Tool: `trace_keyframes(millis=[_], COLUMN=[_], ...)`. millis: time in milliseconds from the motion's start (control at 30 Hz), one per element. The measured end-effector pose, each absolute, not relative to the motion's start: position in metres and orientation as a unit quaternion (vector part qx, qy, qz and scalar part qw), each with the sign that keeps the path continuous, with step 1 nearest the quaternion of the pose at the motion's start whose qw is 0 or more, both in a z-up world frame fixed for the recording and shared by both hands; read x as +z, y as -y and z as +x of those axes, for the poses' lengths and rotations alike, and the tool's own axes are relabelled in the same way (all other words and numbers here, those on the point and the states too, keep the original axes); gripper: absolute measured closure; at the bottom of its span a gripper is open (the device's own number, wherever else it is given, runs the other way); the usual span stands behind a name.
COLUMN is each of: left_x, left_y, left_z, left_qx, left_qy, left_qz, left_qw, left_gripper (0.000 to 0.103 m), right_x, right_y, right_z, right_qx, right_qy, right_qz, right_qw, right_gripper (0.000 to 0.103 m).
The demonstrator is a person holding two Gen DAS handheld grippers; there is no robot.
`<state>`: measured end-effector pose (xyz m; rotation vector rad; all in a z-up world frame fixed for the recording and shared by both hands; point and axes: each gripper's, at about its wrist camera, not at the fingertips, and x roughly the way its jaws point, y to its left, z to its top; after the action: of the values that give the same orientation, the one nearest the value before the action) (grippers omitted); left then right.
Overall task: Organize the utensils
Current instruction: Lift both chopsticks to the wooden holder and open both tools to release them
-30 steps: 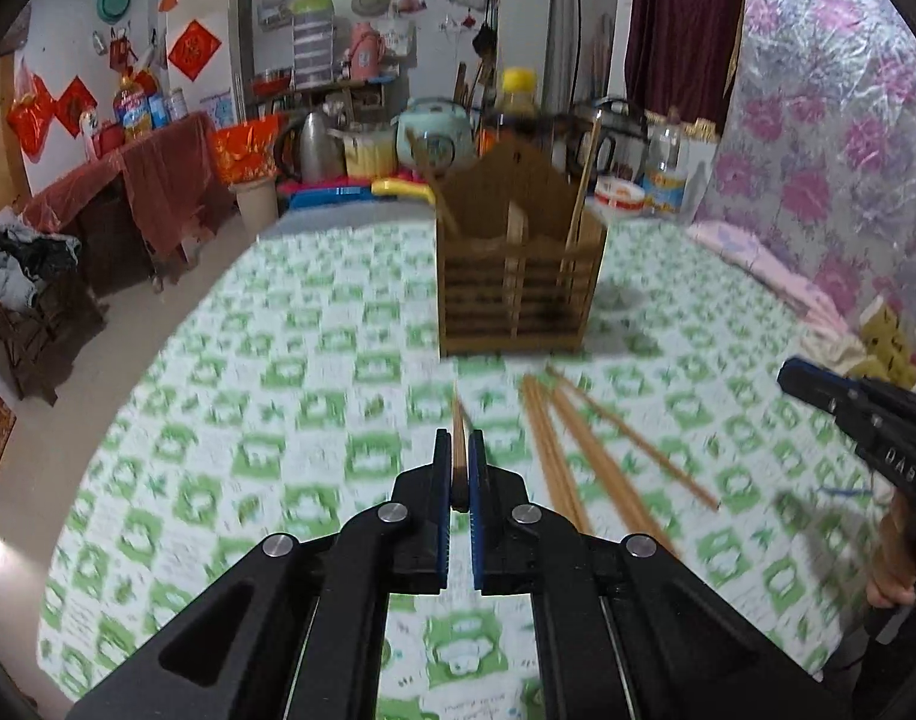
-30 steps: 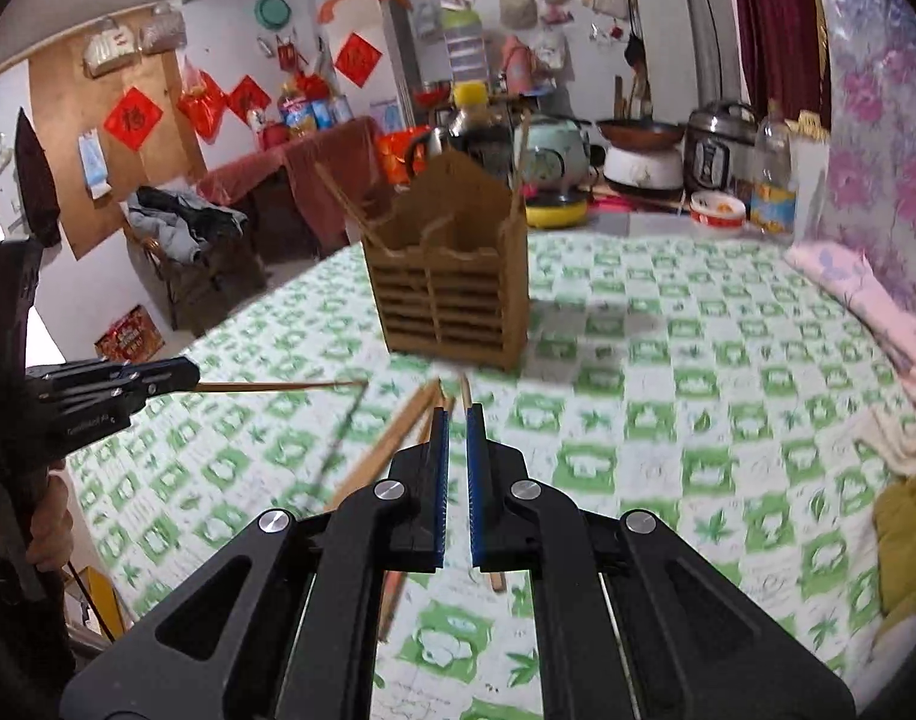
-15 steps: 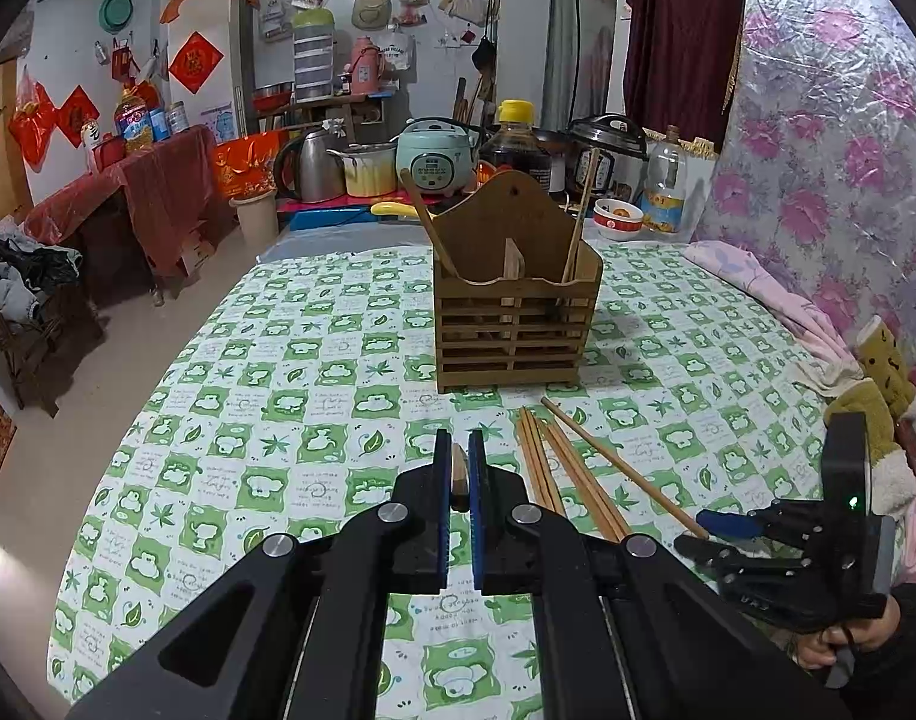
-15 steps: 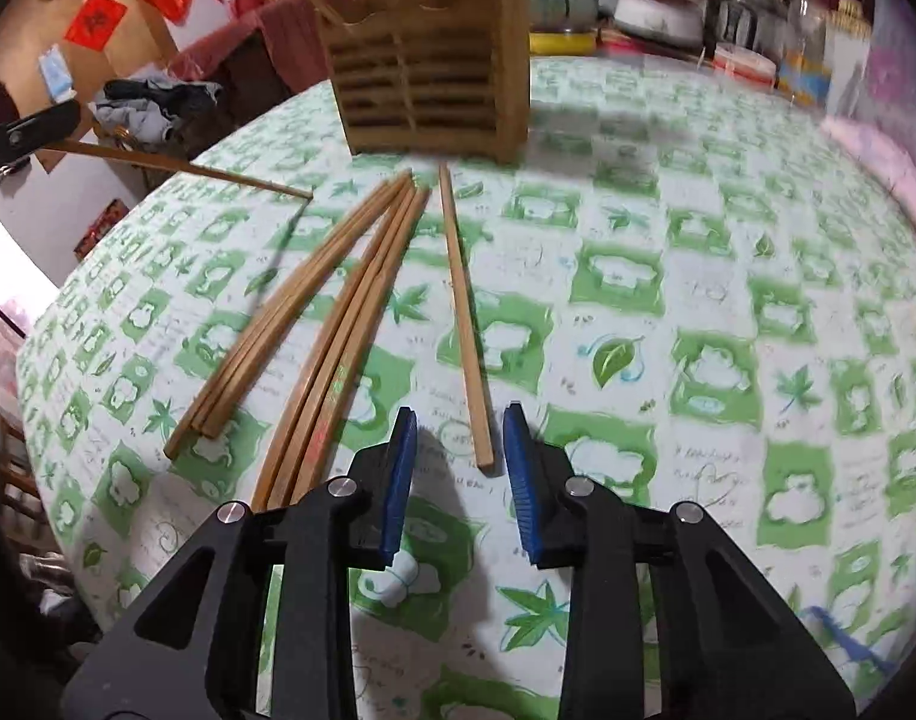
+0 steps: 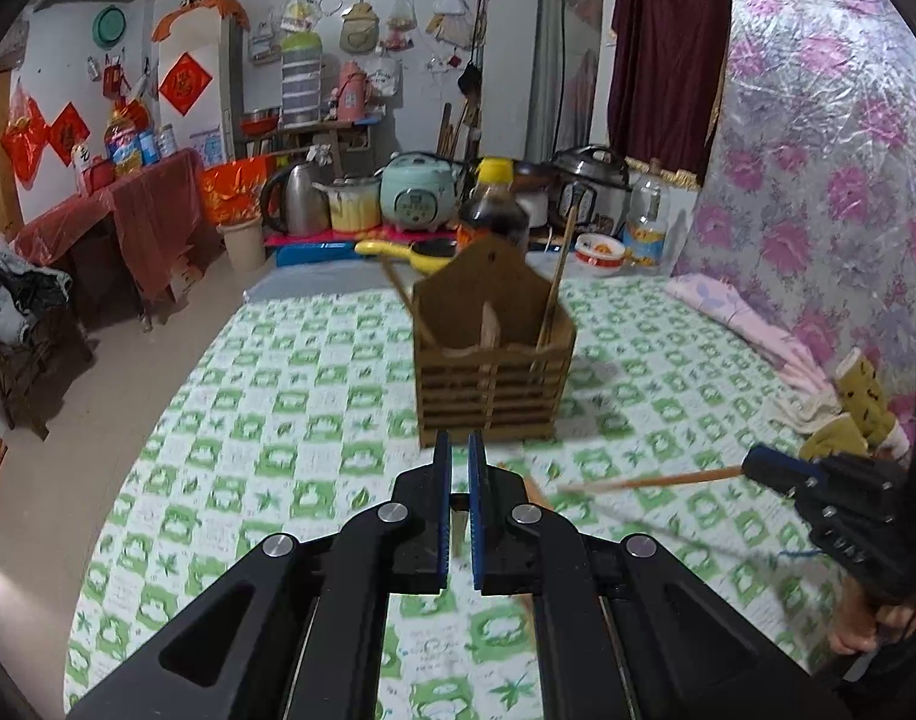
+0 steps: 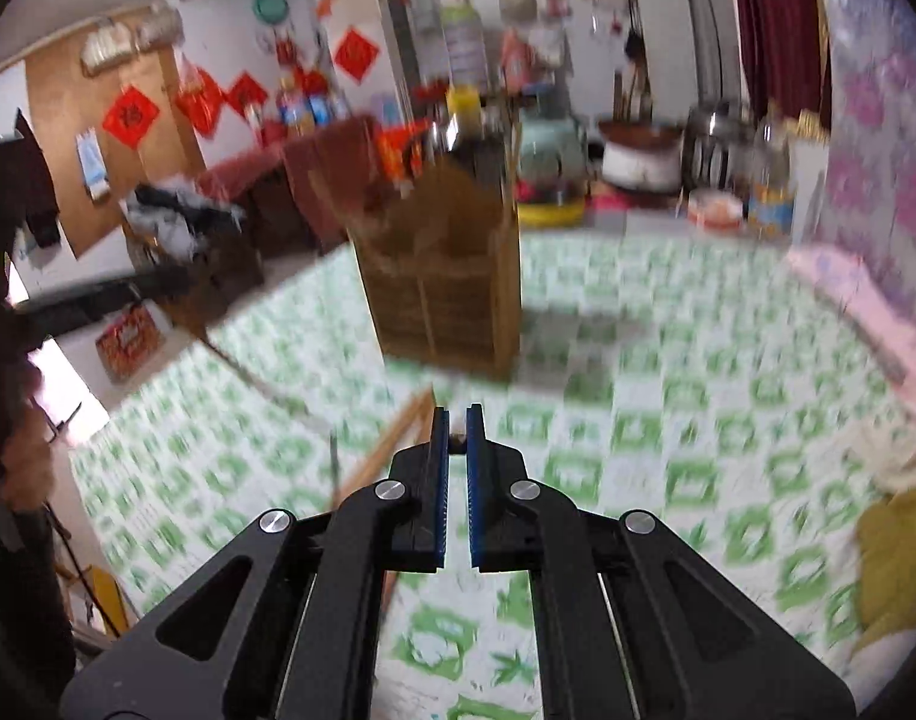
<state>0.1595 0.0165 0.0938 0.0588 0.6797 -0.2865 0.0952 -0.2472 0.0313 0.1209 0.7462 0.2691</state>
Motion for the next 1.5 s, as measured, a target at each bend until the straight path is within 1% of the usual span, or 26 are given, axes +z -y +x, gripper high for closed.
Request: trace_keyframes(millis=[133,367,633,733,833,967,1067,1300,1333,1367,1400,1433,1467,1500], left_x=[0.108,0.130,0.186,0.202,0.208,0.207,0.197,0.148,0.140,0.133,0.124,0.118,0.116,0.114], left_y=[-0.006,0.013,0.029,0.038,0.044,0.050,0.052,0.038,0.035,0.030,0.025,0.020,0.016,0.013], left_z=[0.162,0.172,0.196,0.211,0.230,0.258,0.278,0.315,0.319,0.321,0.324,0.326,0.329,0.330], left_qx=[-0.147,-0.162,-0.151,-0.135,-0.122,-0.097,-0.087,-0.094,-0.100,-0.104,-0.106,-0.101,-0.097,-0.095], left_qy=[-0.320,-0.298,-0.224,-0.192,-0.174,-0.155,-0.149,-0.185,-0.198,-0.209,-0.223,-0.227,-0.232,-0.234], left_qz=[0.033,0.039,0.031,0.032,0.028,0.026,0.021,-0.024,-0.032,-0.042,-0.055,-0.070,-0.076,-0.079], left_qw=[0.935,0.940,0.962,0.971,0.977,0.983,0.985,0.978,0.975,0.971,0.967,0.966,0.965,0.964], left_gripper=[0.098,0.097,0.097,0.097,0.097,0.097,0.097,0.097,0.097,0.096,0.083,0.056,0.044,0.039], right_x=[0.053,0.067,0.113,0.119,0.116,0.105,0.095,0.059,0.052,0.046,0.043,0.040,0.039,0.039], right_y=[0.246,0.237,0.239,0.235,0.231,0.230,0.231,0.239,0.240,0.243,0.245,0.247,0.249,0.251], right_z=[0.103,0.120,0.155,0.169,0.188,0.212,0.226,0.260,0.266,0.271,0.272,0.274,0.274,0.274], right_qx=[0.137,0.142,0.130,0.111,0.103,0.102,0.104,0.107,0.112,0.114,0.108,0.103,0.101,0.098], right_qy=[-0.340,-0.322,-0.253,-0.227,-0.220,-0.230,-0.240,-0.294,-0.308,-0.319,-0.323,-0.326,-0.327,-0.325], right_qz=[0.058,0.058,0.082,0.082,0.085,0.086,0.087,0.102,0.107,0.116,0.124,0.131,0.133,0.135], right_qw=[0.929,0.934,0.955,0.964,0.966,0.964,0.961,0.944,0.939,0.934,0.932,0.931,0.930,0.931], right_gripper=[0.097,0.097,0.097,0.097,0.097,0.097,0.097,0.097,0.096,0.092,0.091,0.091,0.090,0.090])
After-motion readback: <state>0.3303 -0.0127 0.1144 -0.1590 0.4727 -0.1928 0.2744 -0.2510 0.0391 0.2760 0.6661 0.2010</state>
